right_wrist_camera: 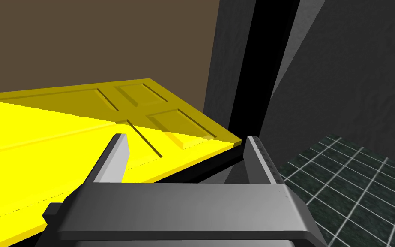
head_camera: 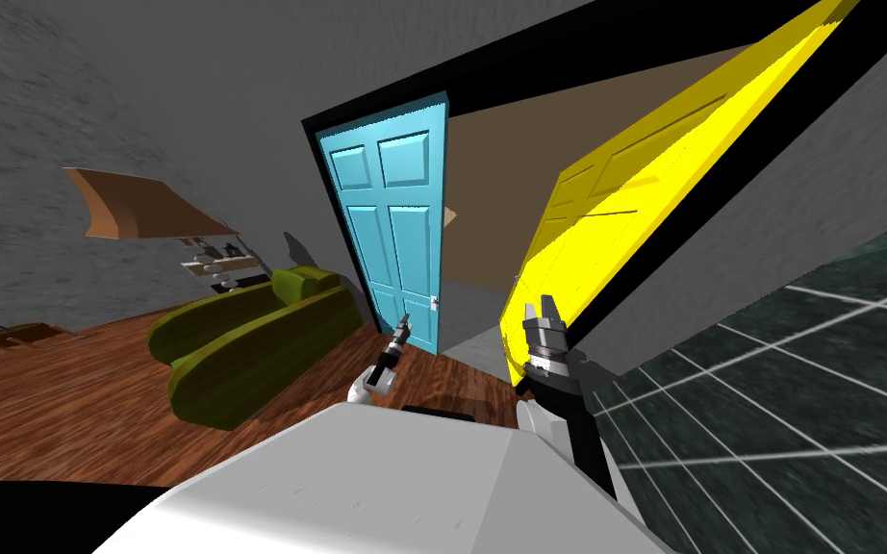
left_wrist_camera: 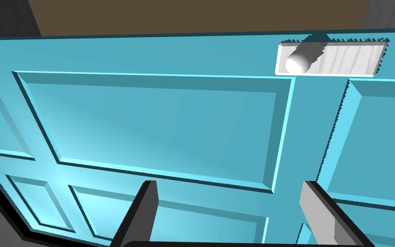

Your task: Push the door open

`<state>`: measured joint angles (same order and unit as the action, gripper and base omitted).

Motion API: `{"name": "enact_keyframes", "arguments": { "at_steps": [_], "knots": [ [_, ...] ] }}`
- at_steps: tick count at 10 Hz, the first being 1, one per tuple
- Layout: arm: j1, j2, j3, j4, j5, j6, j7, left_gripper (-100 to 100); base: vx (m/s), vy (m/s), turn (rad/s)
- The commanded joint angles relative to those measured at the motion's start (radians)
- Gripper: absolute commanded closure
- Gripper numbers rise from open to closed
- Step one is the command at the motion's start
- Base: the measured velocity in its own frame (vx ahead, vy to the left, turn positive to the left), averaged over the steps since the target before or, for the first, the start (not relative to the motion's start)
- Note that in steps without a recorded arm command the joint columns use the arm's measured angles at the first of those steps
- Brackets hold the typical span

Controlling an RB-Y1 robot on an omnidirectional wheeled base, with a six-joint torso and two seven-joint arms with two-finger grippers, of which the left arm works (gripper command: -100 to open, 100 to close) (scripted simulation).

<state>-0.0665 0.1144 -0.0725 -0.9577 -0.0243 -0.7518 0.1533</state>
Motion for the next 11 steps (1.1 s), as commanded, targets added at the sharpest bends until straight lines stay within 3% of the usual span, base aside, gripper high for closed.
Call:
{"name": "enact_keyframes", "arguments": {
  "at_steps": [1,6,7,11],
  "knots": [
    [-0.017,0.0,-0.003,0.045,0.002,-0.014,-0.002,-100,0.052,-0.003,-0.044],
    [-0.068,0.002,-0.016,0.188,0.01,-0.043,-0.004,-100,0.088,0.001,-0.064],
    [-0.087,0.002,-0.021,0.239,0.013,-0.053,-0.005,-100,0.138,0.011,-0.102],
    [-0.118,0.003,-0.029,0.323,0.017,-0.071,-0.006,-100,0.093,0.013,-0.053]
  ]
}}
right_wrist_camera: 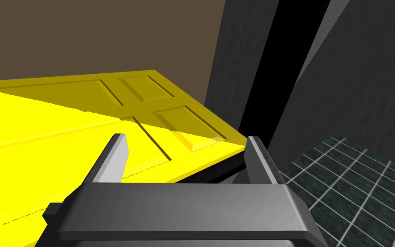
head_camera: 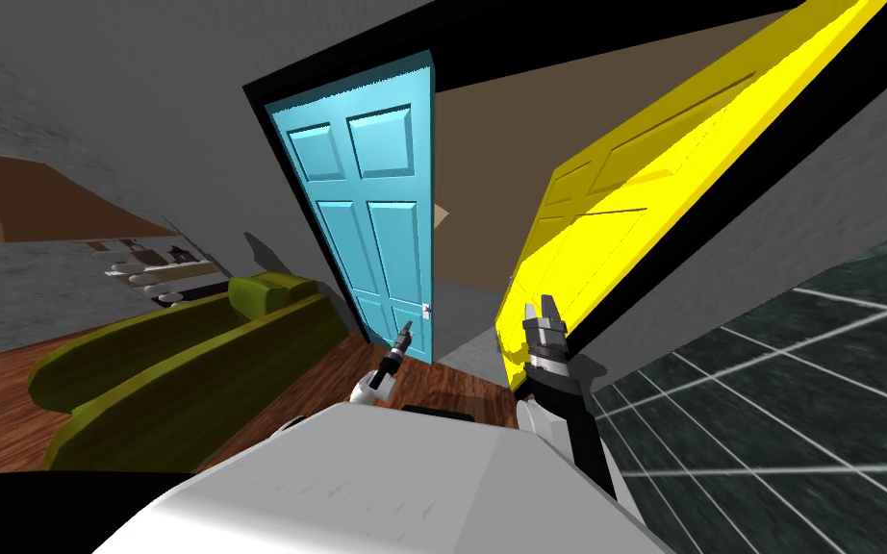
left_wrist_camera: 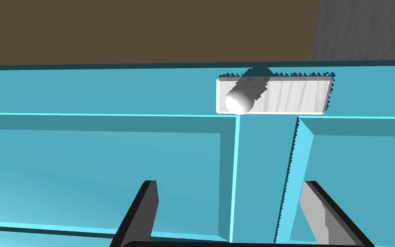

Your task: Push the door open

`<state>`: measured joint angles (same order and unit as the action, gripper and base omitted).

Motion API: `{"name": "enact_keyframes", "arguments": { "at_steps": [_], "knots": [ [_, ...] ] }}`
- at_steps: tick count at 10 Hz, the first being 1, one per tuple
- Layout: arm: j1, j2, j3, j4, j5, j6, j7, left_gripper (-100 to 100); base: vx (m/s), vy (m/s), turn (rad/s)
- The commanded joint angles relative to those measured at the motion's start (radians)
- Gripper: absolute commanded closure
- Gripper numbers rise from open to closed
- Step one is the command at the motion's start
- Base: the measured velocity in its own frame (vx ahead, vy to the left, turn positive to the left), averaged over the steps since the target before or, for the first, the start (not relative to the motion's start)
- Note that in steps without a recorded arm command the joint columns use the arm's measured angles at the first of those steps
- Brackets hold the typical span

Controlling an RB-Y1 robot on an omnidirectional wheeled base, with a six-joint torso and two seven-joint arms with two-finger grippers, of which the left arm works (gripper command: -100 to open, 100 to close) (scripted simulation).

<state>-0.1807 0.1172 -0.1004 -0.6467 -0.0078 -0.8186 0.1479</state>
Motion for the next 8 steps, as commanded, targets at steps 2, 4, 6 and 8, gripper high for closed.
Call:
{"name": "enact_keyframes", "arguments": {
  "at_steps": [2,4,6,8],
  "knots": [
    [-0.026,0.0,-0.007,0.072,0.004,-0.016,-0.001,-100,0.076,0.004,-0.06],
    [-0.04,0.0,-0.011,0.113,0.006,-0.024,-0.002,-100,0.099,0.018,-0.058],
    [-0.036,-0.002,-0.008,0.103,0.007,-0.022,-0.005,-100,0.082,-0.008,-0.016],
    [-0.036,-0.004,-0.003,0.105,0.009,-0.023,-0.009,-100,0.209,-0.024,-0.029]
  ]
}}
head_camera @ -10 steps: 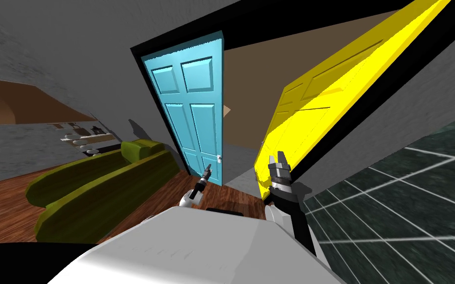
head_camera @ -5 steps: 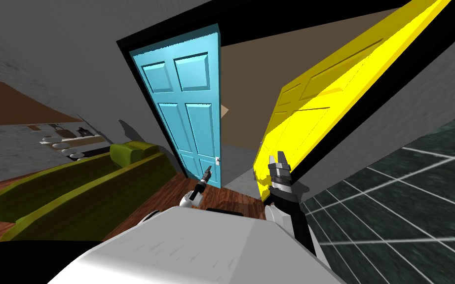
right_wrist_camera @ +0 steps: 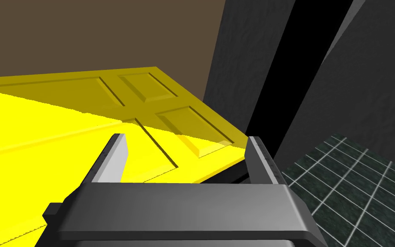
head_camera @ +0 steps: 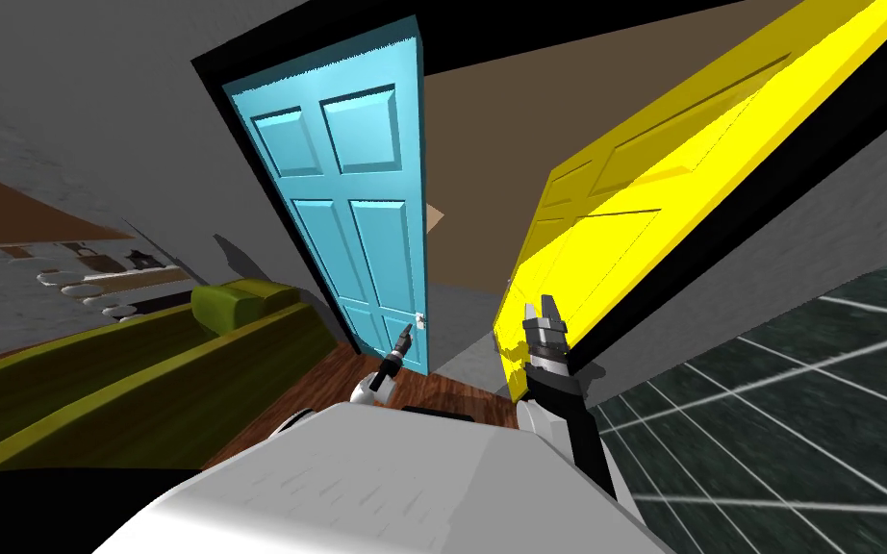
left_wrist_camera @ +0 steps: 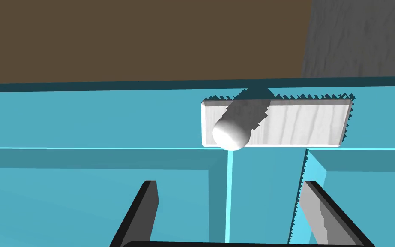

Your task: Push the door open

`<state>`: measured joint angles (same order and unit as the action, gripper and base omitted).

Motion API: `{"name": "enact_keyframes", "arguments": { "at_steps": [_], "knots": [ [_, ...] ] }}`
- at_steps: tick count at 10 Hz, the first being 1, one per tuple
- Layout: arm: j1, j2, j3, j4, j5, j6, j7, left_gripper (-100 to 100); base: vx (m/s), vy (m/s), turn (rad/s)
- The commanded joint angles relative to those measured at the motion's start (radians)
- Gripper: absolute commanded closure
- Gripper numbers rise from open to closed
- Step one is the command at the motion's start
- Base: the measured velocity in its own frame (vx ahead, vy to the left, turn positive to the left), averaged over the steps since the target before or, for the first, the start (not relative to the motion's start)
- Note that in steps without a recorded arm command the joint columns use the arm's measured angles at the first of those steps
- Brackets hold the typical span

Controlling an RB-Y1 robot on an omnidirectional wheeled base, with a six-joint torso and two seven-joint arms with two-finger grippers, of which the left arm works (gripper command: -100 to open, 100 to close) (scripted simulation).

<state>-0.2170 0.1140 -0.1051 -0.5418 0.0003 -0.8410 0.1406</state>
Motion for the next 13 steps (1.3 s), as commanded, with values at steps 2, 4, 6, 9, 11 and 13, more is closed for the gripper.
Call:
{"name": "enact_keyframes", "arguments": {
  "at_steps": [2,4,6,9,11,13],
  "knots": [
    [-0.001,-0.003,0.006,0.004,0.003,-0.001,-0.006,-100,0.222,-0.033,-0.032],
    [-0.002,-0.005,0.011,0.006,0.005,-0.001,-0.01,-100,0.178,-0.01,-0.032],
    [-0.001,-0.005,0.011,0.005,0.005,0.0,-0.01,-100,0.122,-0.01,-0.004],
    [-0.001,-0.005,0.011,0.005,0.005,0.0,-0.01,100,-0.02,0.002,-0.006],
    [-0.001,-0.005,0.011,0.005,0.005,0.0,-0.01,100,-0.004,0.001,0.001],
    [0.001,-0.003,0.023,0.008,0.012,0.002,-0.016,100,0.05,-0.02,0.01]
  ]
}}
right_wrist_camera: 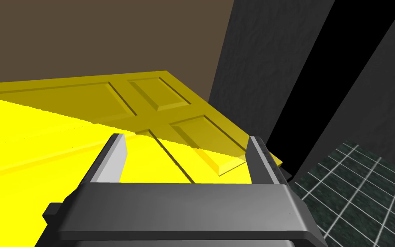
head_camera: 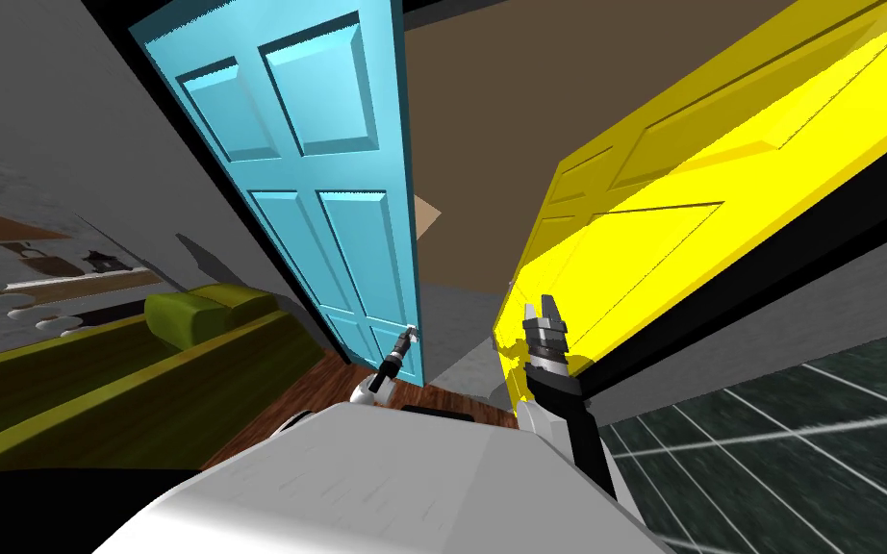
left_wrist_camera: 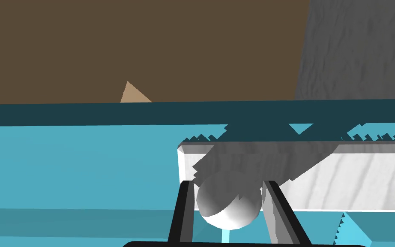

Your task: Push the door open

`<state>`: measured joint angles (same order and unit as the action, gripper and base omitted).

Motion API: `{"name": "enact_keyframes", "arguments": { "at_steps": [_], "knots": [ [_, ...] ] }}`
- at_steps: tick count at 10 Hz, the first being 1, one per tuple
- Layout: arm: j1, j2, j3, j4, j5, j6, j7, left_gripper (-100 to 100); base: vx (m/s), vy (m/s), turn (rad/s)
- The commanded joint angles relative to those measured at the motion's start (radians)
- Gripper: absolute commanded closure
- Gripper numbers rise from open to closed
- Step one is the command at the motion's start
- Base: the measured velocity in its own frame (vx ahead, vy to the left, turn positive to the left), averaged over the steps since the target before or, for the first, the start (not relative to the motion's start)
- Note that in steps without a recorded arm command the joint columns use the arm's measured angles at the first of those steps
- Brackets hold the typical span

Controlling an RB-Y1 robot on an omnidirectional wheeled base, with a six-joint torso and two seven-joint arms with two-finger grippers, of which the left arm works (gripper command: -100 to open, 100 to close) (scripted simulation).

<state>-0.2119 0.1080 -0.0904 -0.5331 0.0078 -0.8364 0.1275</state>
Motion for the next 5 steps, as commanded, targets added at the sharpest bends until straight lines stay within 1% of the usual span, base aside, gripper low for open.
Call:
{"name": "enact_keyframes", "arguments": {
  "at_steps": [1,5],
  "knots": [
    [-0.004,0.004,0.013,-0.001,0.007,-0.002,-0.005,100,0.152,-0.056,0.051],
    [-0.003,0.008,0.042,0.002,0.023,-0.002,-0.017,100,0.167,-0.057,0.027]
  ]
}}
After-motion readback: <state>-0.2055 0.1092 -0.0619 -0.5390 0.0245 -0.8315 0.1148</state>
